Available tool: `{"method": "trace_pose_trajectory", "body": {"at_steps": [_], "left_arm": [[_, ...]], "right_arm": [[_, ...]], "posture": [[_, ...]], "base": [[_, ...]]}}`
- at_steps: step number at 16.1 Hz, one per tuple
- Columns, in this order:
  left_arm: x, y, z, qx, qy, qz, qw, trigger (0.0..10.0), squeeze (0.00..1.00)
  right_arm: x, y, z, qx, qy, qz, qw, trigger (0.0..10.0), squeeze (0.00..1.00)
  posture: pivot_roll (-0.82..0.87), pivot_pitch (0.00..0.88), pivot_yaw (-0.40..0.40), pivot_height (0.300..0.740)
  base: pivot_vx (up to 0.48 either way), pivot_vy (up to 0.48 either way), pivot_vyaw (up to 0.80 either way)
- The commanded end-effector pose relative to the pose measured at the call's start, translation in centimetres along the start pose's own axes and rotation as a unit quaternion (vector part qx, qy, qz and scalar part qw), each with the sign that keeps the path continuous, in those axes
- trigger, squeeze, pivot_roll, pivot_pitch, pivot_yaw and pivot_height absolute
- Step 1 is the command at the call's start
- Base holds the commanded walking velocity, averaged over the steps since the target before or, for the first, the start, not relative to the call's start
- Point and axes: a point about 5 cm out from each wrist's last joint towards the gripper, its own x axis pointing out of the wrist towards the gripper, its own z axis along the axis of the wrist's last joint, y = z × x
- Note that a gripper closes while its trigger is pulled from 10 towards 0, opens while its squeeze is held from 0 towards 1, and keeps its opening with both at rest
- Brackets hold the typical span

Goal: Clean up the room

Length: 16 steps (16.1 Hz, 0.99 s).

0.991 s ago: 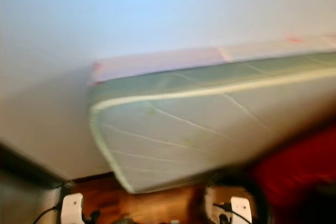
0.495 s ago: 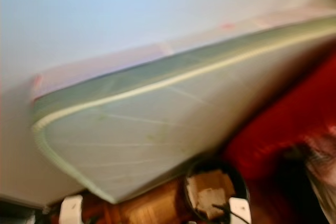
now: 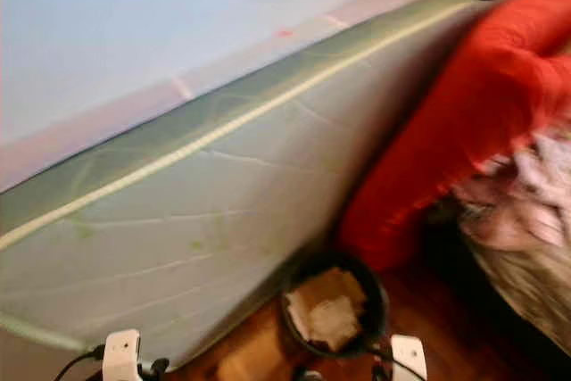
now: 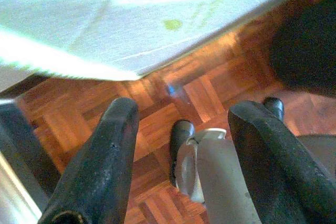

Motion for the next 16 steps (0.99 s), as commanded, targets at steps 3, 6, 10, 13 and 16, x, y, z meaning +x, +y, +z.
{"method": "trace_pose_trajectory", "body": {"at_steps": [3, 6, 10, 13, 16], "left_arm": [[0.54, -0.49, 0.89, 0.051, 0.042, -0.035, 0.997, 10.0, 0.0], [0.57, -0.47, 1.0, 0.054, 0.04, -0.035, 0.997, 10.0, 0.0], [0.58, -0.44, 1.05, 0.055, 0.04, -0.032, 0.997, 10.0, 0.0], [0.58, -0.42, 1.05, 0.054, 0.041, -0.031, 0.997, 10.0, 0.0], [0.59, -0.4, 1.08, 0.055, 0.04, -0.031, 0.997, 10.0, 0.0]], "right_arm": [[1.44, 2.17, 7.4, 0.058, -0.04, 0.046, 0.996, 10.0, 0.0], [1.44, 2.17, 7.51, 0.071, -0.046, 0.041, 0.996, 10.0, 0.0], [1.44, 2.13, 7.62, 0.079, -0.052, 0.037, 0.995, 10.0, 0.0], [1.44, 2.14, 7.64, 0.078, -0.052, 0.037, 0.995, 10.0, 0.0], [1.45, 2.16, 7.64, 0.078, -0.051, 0.037, 0.995, 10.0, 0.0]], "posture": [[0.08, 0.0, -0.061, 0.74], [0.08, 0.0, -0.06, 0.74], [0.07, 0.0, -0.062, 0.74], [0.07, 0.0, -0.061, 0.74], [0.07, 0.0, -0.06, 0.74]], "base": [[0.0, 0.0, -0.76], [0.0, 0.0, -0.25], [0.0, -0.277, 0.0], [0.0, -0.28, 0.0], [0.0, -0.326, 0.0]]}}
